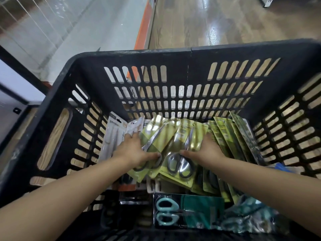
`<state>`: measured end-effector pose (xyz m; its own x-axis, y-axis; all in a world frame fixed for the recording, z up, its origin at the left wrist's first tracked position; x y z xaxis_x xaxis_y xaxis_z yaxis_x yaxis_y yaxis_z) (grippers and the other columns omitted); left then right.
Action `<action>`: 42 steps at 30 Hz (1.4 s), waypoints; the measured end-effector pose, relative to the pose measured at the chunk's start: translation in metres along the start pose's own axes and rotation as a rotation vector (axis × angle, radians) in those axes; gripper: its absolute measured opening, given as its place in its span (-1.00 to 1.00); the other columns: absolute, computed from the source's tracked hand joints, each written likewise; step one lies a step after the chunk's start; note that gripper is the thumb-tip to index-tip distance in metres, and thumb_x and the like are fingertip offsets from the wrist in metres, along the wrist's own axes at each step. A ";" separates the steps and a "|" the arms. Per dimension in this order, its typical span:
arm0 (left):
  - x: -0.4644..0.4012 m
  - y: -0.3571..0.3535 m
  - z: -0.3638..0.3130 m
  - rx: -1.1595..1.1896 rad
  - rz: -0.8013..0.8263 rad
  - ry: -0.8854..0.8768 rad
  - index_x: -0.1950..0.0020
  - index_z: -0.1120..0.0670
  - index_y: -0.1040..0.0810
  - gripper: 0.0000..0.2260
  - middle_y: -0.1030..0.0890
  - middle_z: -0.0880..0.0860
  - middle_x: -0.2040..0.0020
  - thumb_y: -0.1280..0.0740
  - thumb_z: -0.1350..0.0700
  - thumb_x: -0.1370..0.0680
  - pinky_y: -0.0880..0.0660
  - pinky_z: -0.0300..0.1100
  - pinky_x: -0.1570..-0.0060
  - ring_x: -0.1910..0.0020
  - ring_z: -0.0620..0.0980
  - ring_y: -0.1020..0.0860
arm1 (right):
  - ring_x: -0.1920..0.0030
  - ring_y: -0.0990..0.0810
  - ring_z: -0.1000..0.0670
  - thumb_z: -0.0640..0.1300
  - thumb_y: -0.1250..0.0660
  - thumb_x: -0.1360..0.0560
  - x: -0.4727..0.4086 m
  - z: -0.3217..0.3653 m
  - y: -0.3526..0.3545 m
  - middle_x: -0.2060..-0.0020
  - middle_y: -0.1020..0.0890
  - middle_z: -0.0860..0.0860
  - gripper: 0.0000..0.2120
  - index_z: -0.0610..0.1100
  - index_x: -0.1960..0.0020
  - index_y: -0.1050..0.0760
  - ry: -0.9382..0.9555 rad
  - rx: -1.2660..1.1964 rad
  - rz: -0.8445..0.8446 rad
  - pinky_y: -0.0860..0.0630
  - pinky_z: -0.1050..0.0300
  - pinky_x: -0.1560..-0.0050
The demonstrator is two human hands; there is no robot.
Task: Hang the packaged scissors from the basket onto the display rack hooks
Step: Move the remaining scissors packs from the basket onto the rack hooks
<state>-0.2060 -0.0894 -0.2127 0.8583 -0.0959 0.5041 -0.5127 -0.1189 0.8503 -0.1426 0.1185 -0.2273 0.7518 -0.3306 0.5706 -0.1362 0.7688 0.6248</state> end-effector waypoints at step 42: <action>0.063 0.098 -0.028 1.447 0.211 -0.253 -0.11 0.13 -0.47 -0.86 -0.64 0.16 -0.05 -0.16 0.26 -0.62 -0.59 -0.09 0.04 0.06 0.05 -0.63 | -0.01 -0.60 -0.13 -0.14 -0.12 -0.63 0.065 0.079 0.096 0.04 -0.64 -0.10 -0.82 -0.08 0.00 -0.50 0.173 -0.695 0.026 -0.49 -0.13 -0.13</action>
<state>-0.2020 -0.0790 -0.0935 0.8183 -0.3832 0.4284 -0.3304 -0.9235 -0.1950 -0.1579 0.1272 -0.0881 0.8531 -0.2602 0.4522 0.2438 0.9651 0.0953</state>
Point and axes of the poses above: each hand's wrist, its own x-axis away from the middle knuckle, its own y-axis out of the back of the hand, z = x × y, the point moved 7 cm from there along -x, towards the middle knuckle
